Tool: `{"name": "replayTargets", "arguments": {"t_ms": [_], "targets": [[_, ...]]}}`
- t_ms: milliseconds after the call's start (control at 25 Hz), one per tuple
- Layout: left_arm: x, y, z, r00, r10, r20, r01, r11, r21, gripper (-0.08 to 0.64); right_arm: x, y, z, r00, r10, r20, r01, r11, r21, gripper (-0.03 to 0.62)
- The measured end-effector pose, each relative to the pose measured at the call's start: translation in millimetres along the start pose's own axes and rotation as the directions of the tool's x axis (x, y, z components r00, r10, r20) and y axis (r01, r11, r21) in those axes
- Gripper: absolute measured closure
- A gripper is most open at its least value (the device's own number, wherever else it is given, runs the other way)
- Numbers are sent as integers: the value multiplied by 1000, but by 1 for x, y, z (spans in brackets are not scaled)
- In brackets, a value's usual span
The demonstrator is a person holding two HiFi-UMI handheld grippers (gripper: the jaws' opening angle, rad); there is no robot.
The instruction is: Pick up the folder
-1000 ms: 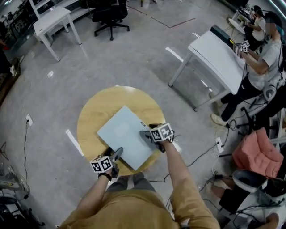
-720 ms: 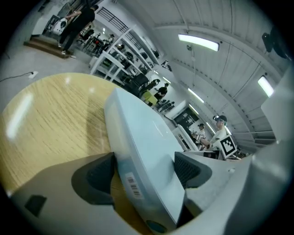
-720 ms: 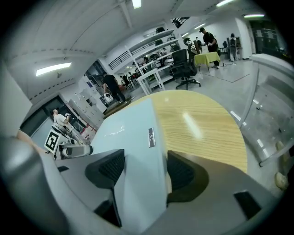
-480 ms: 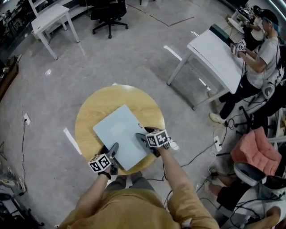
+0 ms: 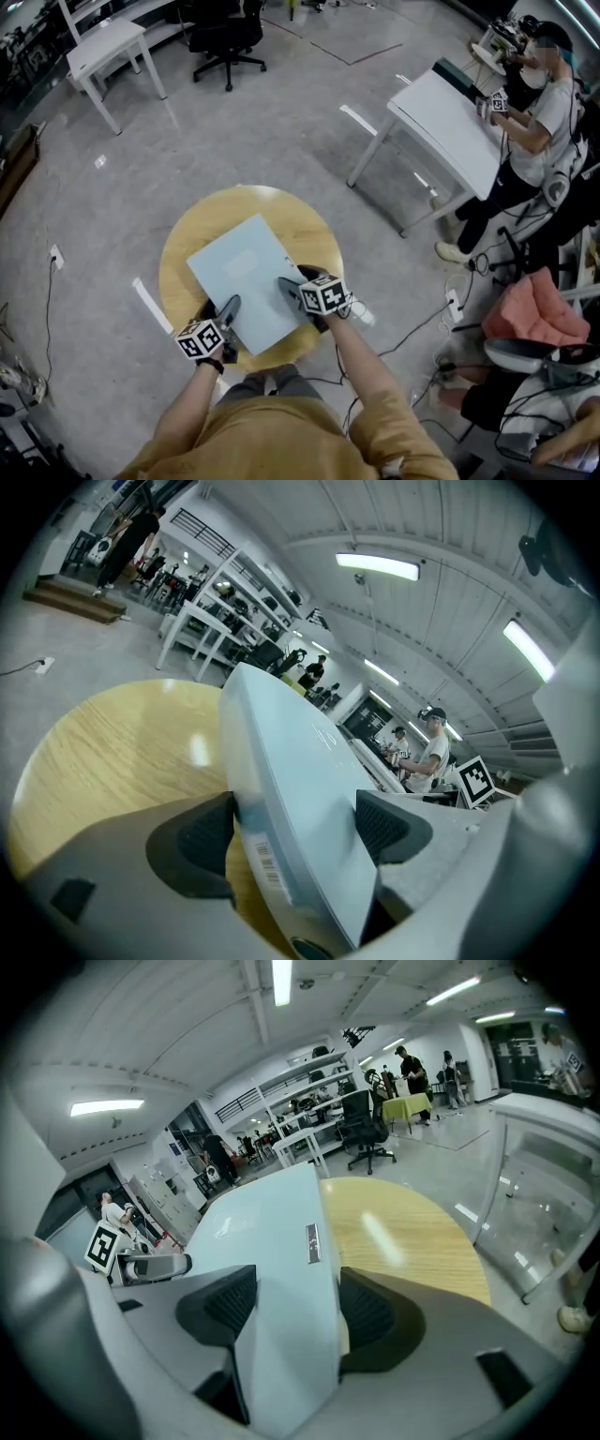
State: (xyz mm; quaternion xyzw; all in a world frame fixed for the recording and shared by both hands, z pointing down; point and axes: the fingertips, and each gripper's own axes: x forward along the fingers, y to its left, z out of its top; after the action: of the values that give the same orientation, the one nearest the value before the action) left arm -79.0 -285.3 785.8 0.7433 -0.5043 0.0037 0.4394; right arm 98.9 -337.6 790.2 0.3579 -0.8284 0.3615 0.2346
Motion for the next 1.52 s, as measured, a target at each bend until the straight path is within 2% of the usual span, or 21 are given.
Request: {"name": "replayTargets", "arguments": {"t_ms": [200, 400, 560, 760, 920, 1040, 1280, 1400, 1520], "targets": [[-21, -19, 51, 996, -55, 64, 47, 991, 123, 166, -16, 28, 40, 995, -22, 97, 29, 997, -78, 330], [-45, -51, 101, 982, -101, 162, 63, 973, 221, 166, -46, 57, 82, 975, -19, 223, 46, 992, -118, 333], [-72, -86, 136, 958, -146, 248, 69, 953, 294, 166, -82, 84, 114, 943, -9, 333, 73, 981, -179, 334], [-114, -120, 176, 922, -204, 330, 65, 920, 387, 166, -123, 130, 152, 895, 8, 446, 134, 949, -286, 336], [-146, -143, 203, 887, -241, 393, 43, 892, 450, 166, -150, 164, 176, 857, 31, 514, 167, 928, -334, 336], [-172, -165, 216, 856, -274, 439, 27, 871, 491, 166, -178, 187, 188, 821, 48, 568, 191, 916, -353, 336], [-227, -202, 240, 798, -346, 493, 16, 830, 557, 164, -228, 239, 205, 732, 98, 674, 255, 878, -405, 336], [-243, -226, 246, 771, -376, 514, 3, 809, 588, 164, -255, 252, 215, 682, 130, 720, 275, 866, -417, 336], [-263, -250, 255, 736, -415, 534, -20, 775, 631, 164, -281, 269, 224, 621, 158, 768, 299, 857, -419, 336]]}}
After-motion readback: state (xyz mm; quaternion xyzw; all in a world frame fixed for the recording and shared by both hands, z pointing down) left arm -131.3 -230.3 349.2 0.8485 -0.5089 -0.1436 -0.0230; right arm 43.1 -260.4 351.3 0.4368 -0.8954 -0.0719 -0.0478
